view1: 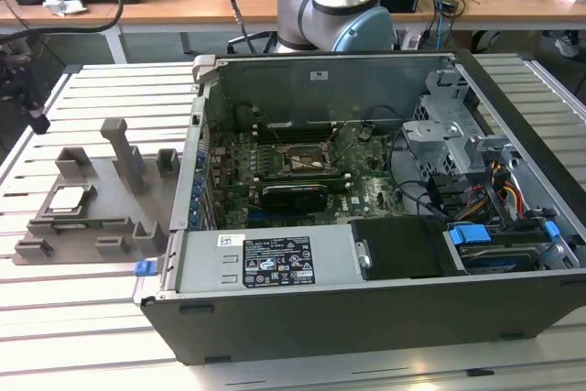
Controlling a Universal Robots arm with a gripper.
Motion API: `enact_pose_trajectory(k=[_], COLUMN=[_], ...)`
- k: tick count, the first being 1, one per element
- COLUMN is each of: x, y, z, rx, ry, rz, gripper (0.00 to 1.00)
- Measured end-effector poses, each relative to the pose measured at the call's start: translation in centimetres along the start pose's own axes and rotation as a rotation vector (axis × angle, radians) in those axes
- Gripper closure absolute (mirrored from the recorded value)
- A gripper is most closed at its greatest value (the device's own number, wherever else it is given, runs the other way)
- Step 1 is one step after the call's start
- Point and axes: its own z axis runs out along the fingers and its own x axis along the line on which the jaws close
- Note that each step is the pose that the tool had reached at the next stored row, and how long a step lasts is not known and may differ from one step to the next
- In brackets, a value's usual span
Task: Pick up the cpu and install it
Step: 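Pick up the cpu and move it towards the insertion slot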
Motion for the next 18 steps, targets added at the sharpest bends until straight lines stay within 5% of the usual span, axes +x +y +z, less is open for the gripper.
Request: enact_pose_trajectory(k=[15, 18], x=[0.09, 0.1], y=[-0.03, -0.04], z=[3.69, 4.15], rx=[0.0001, 0.0076], ry=[0.0012, 0.0012], rz=[0.0, -0.002], gripper=[0.34, 0.34])
